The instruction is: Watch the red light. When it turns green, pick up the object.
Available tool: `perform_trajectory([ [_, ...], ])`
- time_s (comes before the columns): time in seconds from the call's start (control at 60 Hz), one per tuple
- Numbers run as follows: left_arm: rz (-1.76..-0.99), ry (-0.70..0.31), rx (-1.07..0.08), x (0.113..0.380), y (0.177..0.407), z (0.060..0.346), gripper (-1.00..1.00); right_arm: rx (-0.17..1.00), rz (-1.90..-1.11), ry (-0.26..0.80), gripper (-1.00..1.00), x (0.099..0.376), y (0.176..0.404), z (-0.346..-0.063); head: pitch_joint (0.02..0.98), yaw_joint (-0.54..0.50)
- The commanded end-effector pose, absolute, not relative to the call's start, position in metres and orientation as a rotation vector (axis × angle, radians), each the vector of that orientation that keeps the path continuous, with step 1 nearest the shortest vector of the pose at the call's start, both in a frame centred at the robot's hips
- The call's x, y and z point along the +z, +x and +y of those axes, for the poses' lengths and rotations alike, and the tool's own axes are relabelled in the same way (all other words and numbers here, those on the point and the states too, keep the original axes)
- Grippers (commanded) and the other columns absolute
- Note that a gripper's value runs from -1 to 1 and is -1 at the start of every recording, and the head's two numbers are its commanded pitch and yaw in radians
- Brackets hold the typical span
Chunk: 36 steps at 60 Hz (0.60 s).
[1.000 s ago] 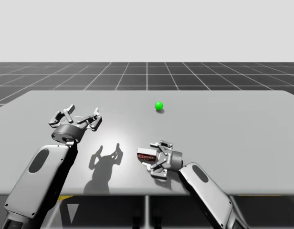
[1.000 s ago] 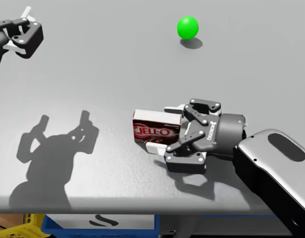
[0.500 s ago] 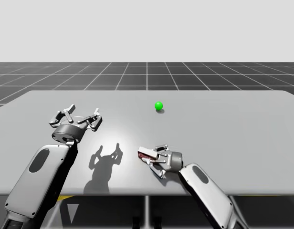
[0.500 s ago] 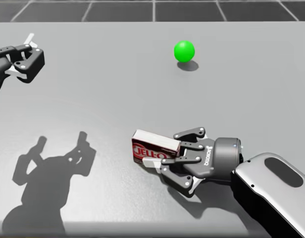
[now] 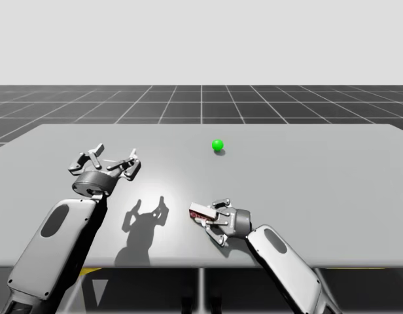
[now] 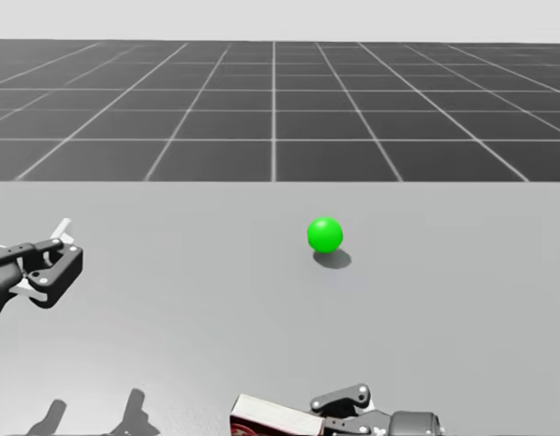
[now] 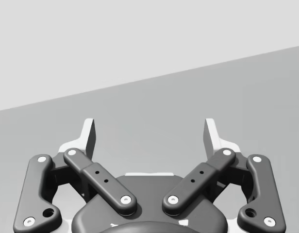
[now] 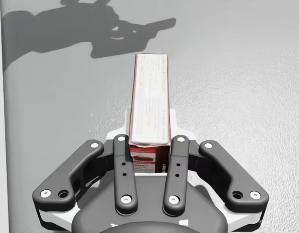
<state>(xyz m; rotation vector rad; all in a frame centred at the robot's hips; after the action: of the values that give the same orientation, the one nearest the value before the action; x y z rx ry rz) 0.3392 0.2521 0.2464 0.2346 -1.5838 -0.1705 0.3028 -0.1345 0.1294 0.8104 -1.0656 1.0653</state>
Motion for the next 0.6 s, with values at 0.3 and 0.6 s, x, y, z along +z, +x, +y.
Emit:
perform_trajectory([
  [0.3,-1.582,0.237,-0.174,0.245,0.34,0.253,-1.0,1.011,-1.124,0.759,1.0,0.134,0.306,-0.138,0.494,-0.03],
  [0.6,-1.581,0.237,-0.171,0.245,0.34,0.254,-1.0,0.978,-1.372,0.714,1.0,0.227,0.318,-0.137,0.482,-0.03],
])
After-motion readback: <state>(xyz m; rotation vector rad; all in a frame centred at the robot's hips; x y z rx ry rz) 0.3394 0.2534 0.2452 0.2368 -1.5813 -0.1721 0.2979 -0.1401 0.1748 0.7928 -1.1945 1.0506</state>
